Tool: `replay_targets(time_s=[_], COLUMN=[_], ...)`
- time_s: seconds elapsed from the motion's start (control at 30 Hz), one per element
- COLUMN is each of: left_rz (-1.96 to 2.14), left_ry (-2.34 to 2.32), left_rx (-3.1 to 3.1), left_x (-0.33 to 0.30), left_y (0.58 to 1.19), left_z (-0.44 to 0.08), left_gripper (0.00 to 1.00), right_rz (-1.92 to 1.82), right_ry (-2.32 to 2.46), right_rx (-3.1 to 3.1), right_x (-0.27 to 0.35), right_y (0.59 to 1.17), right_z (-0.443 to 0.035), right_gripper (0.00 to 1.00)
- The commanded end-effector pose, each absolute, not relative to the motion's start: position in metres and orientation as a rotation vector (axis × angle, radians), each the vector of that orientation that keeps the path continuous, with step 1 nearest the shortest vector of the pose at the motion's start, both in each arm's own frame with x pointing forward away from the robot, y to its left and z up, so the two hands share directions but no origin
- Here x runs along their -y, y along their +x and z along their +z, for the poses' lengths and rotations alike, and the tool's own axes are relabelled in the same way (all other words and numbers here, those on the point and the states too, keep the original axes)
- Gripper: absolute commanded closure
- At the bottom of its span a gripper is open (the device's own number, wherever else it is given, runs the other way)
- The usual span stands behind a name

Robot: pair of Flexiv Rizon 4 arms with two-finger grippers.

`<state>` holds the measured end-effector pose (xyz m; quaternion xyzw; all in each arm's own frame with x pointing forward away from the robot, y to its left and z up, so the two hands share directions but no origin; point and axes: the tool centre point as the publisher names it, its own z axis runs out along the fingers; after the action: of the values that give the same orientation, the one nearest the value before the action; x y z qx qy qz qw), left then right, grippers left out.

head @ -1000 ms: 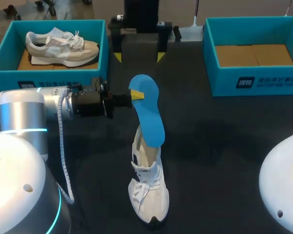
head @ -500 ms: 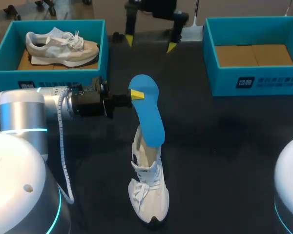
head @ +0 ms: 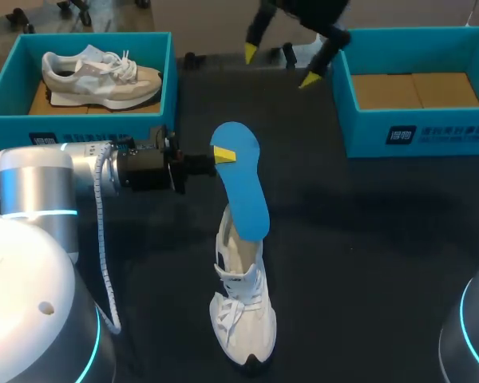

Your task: Take the shoe out of the shoebox, open the shoe tongue, remove and reinsert the insole, then place the shoe into the shoebox

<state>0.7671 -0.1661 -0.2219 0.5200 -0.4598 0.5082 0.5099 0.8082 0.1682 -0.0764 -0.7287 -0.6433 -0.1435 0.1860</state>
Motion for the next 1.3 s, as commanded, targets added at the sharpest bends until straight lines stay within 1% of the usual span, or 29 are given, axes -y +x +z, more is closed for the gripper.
replay_targets(time_s=[0.03, 0.47, 1.3], left_rz=[1.226, 1.226, 1.226], left_ry=[1.254, 1.254, 1.254], left_rx=[1.107, 1.107, 1.107], left_x=[0.166, 0.166, 0.166], left_y=[0.766, 0.766, 0.766], left_z=[-0.222, -0.222, -0.222], left_gripper=[1.00, 1.00, 1.00], right_rz=[-0.917, -1.045, -1.097], right_ry=[-1.660, -1.535, -1.445], right_rx=[1.356, 1.231, 1.185], right_x=[-0.157, -0.147, -0.149], right_y=[0.806, 0.809, 0.809], right_z=[-0.092, -0.104, -0.122], right_gripper=[0.00, 0.00, 0.00])
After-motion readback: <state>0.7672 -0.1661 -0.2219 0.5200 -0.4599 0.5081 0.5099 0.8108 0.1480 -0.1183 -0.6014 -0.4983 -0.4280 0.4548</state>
